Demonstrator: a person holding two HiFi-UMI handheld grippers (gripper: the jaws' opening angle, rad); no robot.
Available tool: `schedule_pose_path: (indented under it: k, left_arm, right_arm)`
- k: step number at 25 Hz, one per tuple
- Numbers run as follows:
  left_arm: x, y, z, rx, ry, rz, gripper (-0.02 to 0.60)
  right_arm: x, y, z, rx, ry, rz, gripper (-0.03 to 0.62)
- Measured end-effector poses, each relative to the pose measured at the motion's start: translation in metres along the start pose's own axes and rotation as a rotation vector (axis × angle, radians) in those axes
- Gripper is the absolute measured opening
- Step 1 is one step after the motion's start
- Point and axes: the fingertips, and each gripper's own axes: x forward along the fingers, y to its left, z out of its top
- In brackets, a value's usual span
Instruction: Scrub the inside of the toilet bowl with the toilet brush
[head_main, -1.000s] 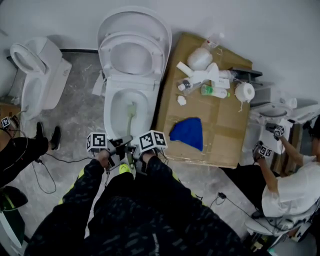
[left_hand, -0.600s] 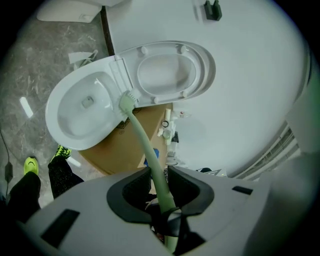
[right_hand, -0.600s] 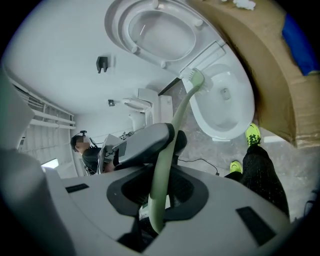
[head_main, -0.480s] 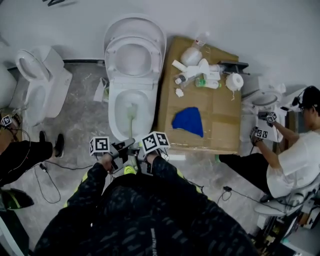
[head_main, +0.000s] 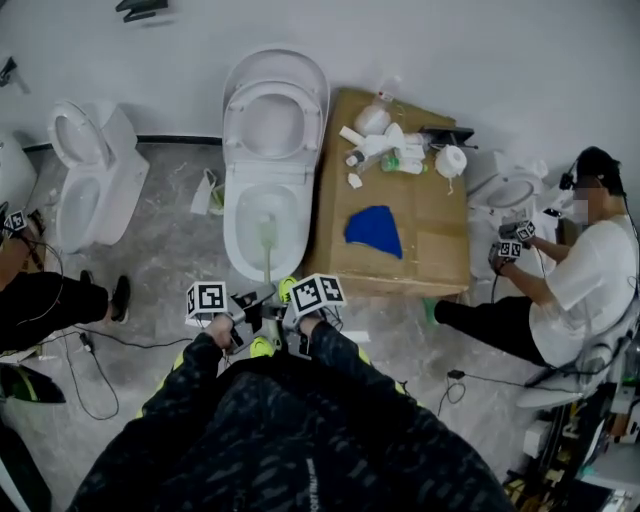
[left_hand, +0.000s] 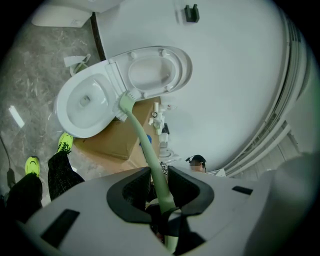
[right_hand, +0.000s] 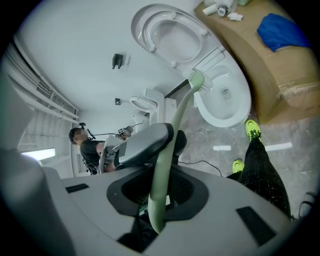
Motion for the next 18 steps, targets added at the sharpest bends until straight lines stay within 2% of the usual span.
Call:
schedule_pose_path:
  k: [3,11,18]
  left_arm:
    - [-0.010,-0.006,-0.021,0.024,-0.001,-0.021,0.109]
    - [-0.020,0.002,-0.073,0.018,0.004,-0.009,0.109]
    - [-0.018,-0.008,-0.092,0.041,0.007,0.003,0.109]
  right_arm:
    - [-0.002,0.005,-0.025,-0.008,-0.006,0.004,0.057]
    - [-0.010,-0.001,-0.077,-0.011,0.012,0.011,0.057]
    - [-0.023,0.001,-0.093,-0.032,0.024,0.046,0.058]
